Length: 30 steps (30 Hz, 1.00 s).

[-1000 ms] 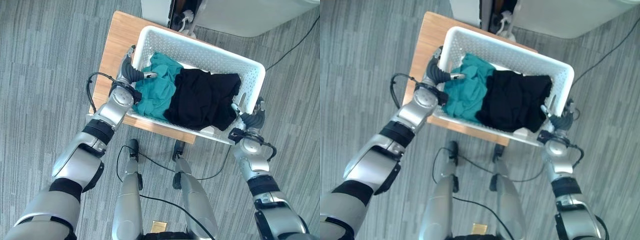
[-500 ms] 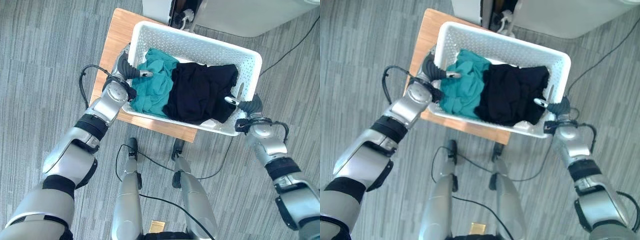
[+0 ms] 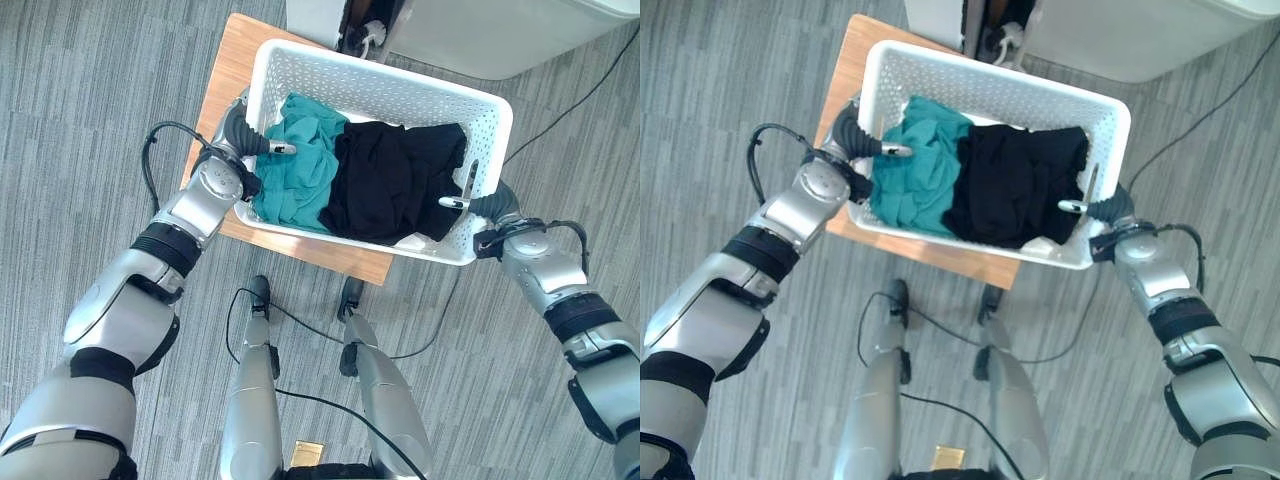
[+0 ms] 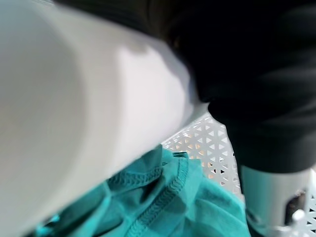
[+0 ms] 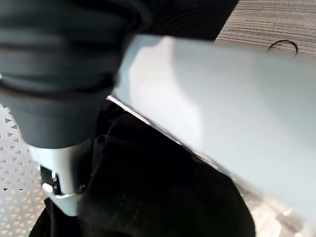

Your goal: Grab the laundry basket,head to the washer,open it,put in the laundry and shut it.

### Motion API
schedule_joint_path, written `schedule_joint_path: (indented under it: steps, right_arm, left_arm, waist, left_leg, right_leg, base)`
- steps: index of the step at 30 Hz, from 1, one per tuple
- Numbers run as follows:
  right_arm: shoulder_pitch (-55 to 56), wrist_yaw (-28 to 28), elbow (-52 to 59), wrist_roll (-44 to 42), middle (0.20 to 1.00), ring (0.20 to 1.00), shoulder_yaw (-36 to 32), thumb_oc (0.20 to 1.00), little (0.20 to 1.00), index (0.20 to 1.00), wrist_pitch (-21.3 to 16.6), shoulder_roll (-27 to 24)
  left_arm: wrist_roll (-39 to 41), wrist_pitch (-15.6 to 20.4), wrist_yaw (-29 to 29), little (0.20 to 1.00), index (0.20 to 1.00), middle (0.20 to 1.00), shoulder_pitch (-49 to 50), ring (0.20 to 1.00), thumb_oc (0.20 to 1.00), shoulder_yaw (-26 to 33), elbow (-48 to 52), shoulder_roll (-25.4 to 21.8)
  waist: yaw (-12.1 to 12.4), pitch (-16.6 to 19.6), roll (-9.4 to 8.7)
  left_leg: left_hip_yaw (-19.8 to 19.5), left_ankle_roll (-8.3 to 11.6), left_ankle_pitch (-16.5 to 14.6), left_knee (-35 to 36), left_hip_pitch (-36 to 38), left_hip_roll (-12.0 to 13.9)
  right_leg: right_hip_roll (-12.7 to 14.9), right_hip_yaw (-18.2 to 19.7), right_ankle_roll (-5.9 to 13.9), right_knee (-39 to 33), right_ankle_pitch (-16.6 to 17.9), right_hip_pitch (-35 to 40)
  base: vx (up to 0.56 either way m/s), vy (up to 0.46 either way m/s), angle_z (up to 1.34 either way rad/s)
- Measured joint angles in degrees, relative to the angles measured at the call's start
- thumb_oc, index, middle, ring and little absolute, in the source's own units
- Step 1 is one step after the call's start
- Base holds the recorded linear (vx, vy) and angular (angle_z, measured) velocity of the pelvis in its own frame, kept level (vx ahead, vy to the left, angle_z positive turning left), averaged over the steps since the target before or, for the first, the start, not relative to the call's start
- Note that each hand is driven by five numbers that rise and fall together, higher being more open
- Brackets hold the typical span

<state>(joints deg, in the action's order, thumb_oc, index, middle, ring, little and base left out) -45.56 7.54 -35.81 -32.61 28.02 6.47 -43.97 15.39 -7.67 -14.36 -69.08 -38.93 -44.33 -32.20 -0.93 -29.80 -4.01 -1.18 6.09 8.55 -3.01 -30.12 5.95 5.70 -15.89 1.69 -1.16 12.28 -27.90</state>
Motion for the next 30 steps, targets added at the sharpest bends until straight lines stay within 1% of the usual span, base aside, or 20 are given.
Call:
schedule_joint_path:
  steps: [1, 2, 3, 4, 5, 6, 13, 18, 24, 30]
  right_arm:
    - [-0.03, -0.19, 0.02, 0.13, 0.595, 0.595, 0.0, 0.595, 0.595, 0.595, 0.03, 0.0]
    - [0.17, -0.24, 0.05, 0.21, 0.58, 0.58, -0.02, 0.58, 0.58, 0.58, 0.03, 0.06]
    - [0.02, -0.24, 0.09, 0.21, 0.46, 0.46, -0.04, 0.46, 0.46, 0.46, 0.03, 0.09]
    - [0.04, -0.24, 0.09, 0.21, 0.297, 0.297, -0.04, 0.297, 0.297, 0.297, 0.08, 0.11]
    - [0.38, -0.24, 0.11, 0.24, 0.26, 0.26, -0.04, 0.26, 0.26, 0.26, 0.18, 0.17]
    - [0.31, -0.24, 0.34, 0.92, 0.2, 0.2, -0.03, 0.2, 0.2, 0.2, 0.62, 0.19]
    - [0.67, -0.15, 1.38, 1.97, 0.2, 0.2, -0.08, 0.2, 0.2, 0.2, 1.13, 0.01]
    - [3.11, -0.15, 5.84, 1.86, 0.2, 0.2, -0.62, 0.2, 0.2, 0.2, 1.08, -0.81]
    - [6.31, -0.13, 10.35, 1.87, 0.2, 0.2, -2.6, 0.2, 0.2, 0.2, 1.16, -1.73]
    - [8.87, -0.16, 12.9, 1.48, 0.2, 0.2, -2.79, 0.2, 0.2, 0.2, 1.14, -2.81]
  left_arm:
    - [0.05, 0.0, 0.0, 0.551, 0.551, 0.551, 0.0, 0.551, 0.551, 0.0, 0.0, -0.1]
    - [0.2, 0.0, 0.06, 0.507, 0.507, 0.507, 0.0, 0.507, 0.507, -0.01, 0.0, -0.2]
    - [0.26, 0.0, 0.14, 0.2, 0.2, 0.2, 0.0, 0.2, 0.2, -0.01, 0.01, -0.23]
    - [0.4, 0.01, 0.23, 0.2, 0.2, 0.2, 0.0, 0.2, 0.2, 0.01, 0.02, -0.26]
    - [0.41, 0.01, 0.38, 0.2, 0.2, 0.2, 0.0, 0.2, 0.2, 0.01, 0.12, -0.37]
    - [0.41, 0.02, 0.67, 0.2, 0.2, 0.2, 0.0, 0.2, 0.2, -0.02, 0.53, -0.77]
    - [-0.71, -0.41, 0.24, 0.2, 0.2, 0.2, 0.06, 0.2, 0.2, -0.31, 2.22, -2.29]
    - [-4.24, -0.54, 0.47, 0.2, 0.2, 0.2, 2.39, 0.2, 0.2, -1.13, 7.22, -6.31]
    - [-7.03, -0.51, 2.21, 0.2, 0.2, 0.2, 4.29, 0.2, 0.2, -1.84, 12.66, -10.77]
    - [-8.81, -0.39, 4.55, 0.2, 0.2, 0.2, 4.57, 0.2, 0.2, -2.5, 14.35, -12.6]
  waist:
    - [-0.01, 0.01, -0.03]
    - [-0.02, 0.02, -0.06]
    - [-0.02, 0.05, -0.12]
    - [-0.02, 0.04, -0.24]
    - [-0.01, 0.04, -0.36]
    - [0.04, 0.04, -0.5]
    - [0.08, 0.05, -0.7]
    - [0.24, -0.02, -0.84]
    - [0.68, -0.14, -0.96]
    - [1.88, -0.16, -1.01]
  left_leg:
    - [0.0, 0.0, 0.0, 0.0, 0.0, 0.01]
    - [0.0, 0.0, 0.0, -0.01, 0.0, 0.03]
    - [0.01, 0.0, 0.0, -0.01, 0.0, 0.04]
    - [0.03, 0.0, 0.0, -0.03, 0.02, 0.04]
    - [0.03, 0.0, 0.0, -0.04, 0.02, 0.06]
    - [0.0, 0.01, 0.0, -0.03, 0.01, 0.09]
    - [0.01, 0.01, 0.0, 0.05, 0.0, 0.09]
    - [0.01, 0.02, -0.01, 0.17, -0.05, 0.23]
    - [0.02, -0.01, -0.02, 0.29, -0.22, 0.11]
    - [0.03, -0.01, -0.02, 0.27, 0.02, 0.06]
  right_leg:
    - [-0.01, 0.0, 0.0, 0.0, 0.0, 0.0]
    - [-0.02, 0.0, 0.0, 0.0, 0.0, 0.0]
    - [-0.03, 0.0, 0.0, 0.0, 0.0, 0.0]
    - [-0.04, 0.02, 0.0, 0.0, 0.0, 0.0]
    - [-0.05, 0.02, 0.0, 0.0, 0.0, 0.0]
    - [-0.09, 0.0, -0.02, 0.0, 0.01, 0.0]
    - [-0.1, -0.01, -0.03, -0.04, 0.02, -0.01]
    - [-0.26, 0.0, -0.07, -0.24, 0.03, -0.04]
    - [-0.13, -0.16, -0.18, -0.16, 0.06, -0.28]
    - [-0.05, -0.11, -0.14, -0.15, 0.02, -0.03]
  base:
    - [0.0, 0.0, 0.0]
    - [0.0, 0.0, 0.0]
    - [0.0, 0.0, 0.0]
    - [0.0, 0.0, 0.0]
    - [0.0, 0.0, 0.0]
    - [0.0, 0.0, 0.0]
    - [0.0, 0.0, 0.0]
    - [0.0, 0.0, 0.0]
    - [-0.04, 0.013, 0.01]
    - [0.0, 0.0, 0.0]
